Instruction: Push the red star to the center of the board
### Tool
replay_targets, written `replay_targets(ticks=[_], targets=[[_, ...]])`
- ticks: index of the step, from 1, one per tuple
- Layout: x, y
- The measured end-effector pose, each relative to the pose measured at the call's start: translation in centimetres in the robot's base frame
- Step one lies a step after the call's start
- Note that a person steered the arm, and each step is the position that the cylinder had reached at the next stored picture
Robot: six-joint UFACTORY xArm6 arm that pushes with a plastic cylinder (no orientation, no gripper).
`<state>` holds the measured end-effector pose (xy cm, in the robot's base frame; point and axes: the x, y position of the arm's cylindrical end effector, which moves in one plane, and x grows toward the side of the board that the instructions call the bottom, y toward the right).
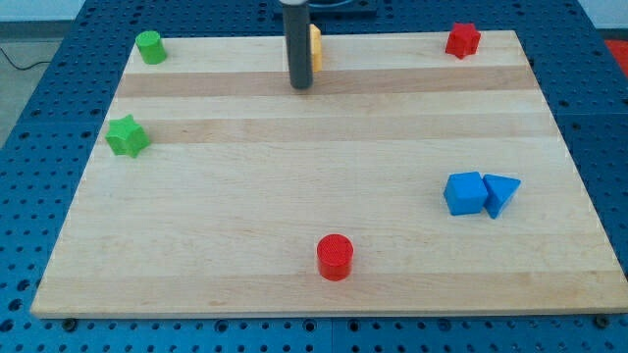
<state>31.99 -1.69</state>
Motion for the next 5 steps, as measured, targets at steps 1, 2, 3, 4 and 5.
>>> replay_targets(ticks=[1,2,3,4,5], targets=[[4.0,8.0],[4.4,18.6],[1.9,28.7],[-3.2,35.6],[-6.0,36.2]])
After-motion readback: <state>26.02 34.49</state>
